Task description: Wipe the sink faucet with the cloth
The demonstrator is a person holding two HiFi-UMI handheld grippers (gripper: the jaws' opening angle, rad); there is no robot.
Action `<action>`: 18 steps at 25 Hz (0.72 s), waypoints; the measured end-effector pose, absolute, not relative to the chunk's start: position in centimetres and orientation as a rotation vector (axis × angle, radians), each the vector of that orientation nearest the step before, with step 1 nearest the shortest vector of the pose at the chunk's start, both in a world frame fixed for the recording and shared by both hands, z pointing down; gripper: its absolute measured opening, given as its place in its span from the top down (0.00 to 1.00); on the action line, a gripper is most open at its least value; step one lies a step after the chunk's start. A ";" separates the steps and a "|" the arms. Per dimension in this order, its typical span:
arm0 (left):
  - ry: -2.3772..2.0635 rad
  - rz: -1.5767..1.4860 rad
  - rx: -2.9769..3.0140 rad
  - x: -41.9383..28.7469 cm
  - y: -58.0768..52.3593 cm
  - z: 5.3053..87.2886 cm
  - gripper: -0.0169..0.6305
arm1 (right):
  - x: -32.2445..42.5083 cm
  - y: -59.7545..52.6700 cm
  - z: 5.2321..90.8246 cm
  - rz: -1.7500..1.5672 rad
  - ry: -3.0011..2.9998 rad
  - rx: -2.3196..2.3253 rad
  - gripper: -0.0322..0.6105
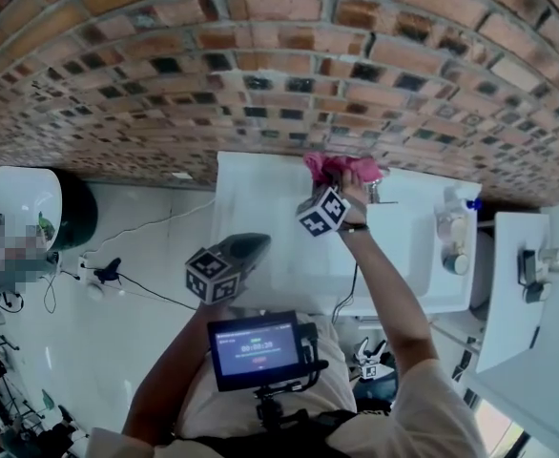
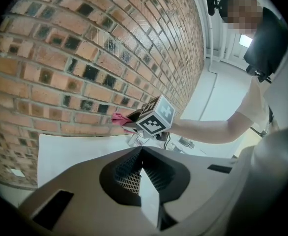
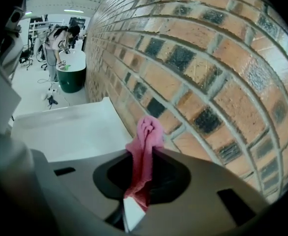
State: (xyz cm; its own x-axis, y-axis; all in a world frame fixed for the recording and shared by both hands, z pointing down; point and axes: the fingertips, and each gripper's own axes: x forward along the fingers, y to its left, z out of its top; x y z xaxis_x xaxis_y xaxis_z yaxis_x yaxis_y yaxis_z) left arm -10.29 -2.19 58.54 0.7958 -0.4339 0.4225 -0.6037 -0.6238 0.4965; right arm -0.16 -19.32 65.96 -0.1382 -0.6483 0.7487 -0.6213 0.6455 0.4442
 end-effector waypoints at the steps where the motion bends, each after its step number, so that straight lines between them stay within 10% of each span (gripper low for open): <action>1: -0.770 0.347 2.339 -10.5 -2.1 58.6 0.98 | -0.3 -19.4 66.0 -0.025 -1.837 1.044 0.84; 18: -0.811 0.346 2.305 -12.7 -1.1 59.1 0.98 | 3.5 -19.5 72.6 0.954 -2.011 1.592 0.84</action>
